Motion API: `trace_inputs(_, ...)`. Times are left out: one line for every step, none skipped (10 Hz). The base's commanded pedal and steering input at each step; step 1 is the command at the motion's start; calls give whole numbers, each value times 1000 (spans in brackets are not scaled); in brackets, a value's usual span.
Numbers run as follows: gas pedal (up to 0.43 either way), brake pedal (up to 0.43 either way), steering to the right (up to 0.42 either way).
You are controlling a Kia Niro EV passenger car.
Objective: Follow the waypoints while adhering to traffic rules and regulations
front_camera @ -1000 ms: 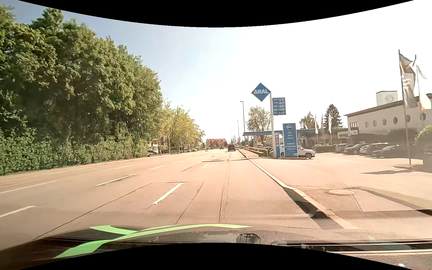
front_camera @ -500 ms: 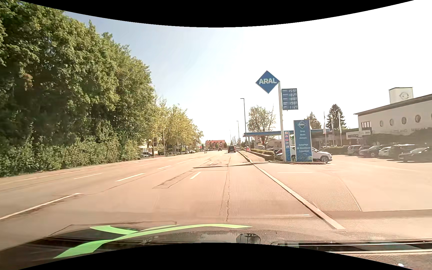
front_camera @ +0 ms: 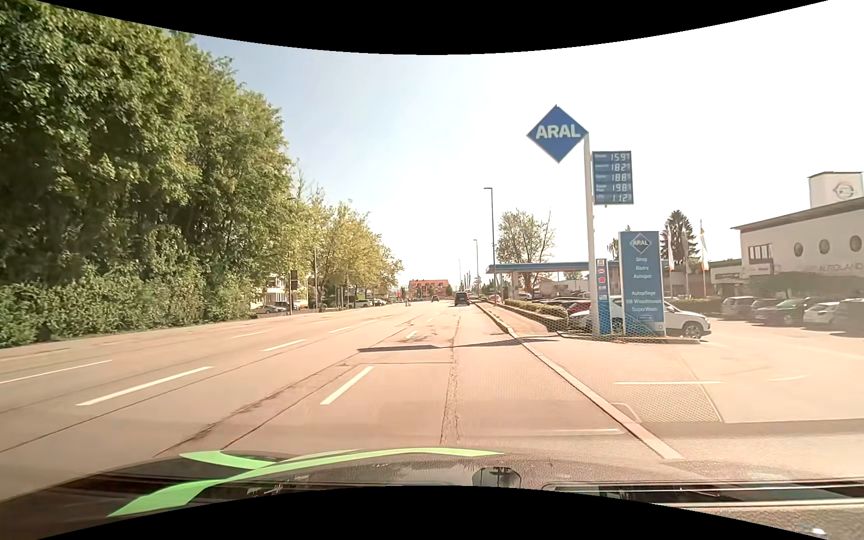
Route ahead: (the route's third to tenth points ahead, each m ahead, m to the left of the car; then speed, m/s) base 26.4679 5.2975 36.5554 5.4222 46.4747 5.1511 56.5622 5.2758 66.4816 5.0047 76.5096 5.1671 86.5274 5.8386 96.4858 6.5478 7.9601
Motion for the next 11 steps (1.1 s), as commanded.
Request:
trace_inputs(59,0,-1)
trace_inputs(67,0,-1)
trace_inputs(79,0,-1)
trace_inputs(98,0,-1)
trace_inputs(98,0,-1)
trace_inputs(130,0,-1)
trace_inputs(130,0,-1)
trace_inputs(87,0,-3)
trace_inputs(0,12,-3)
trace_inputs(0,91,-4)
trace_inputs(0,116,-4)
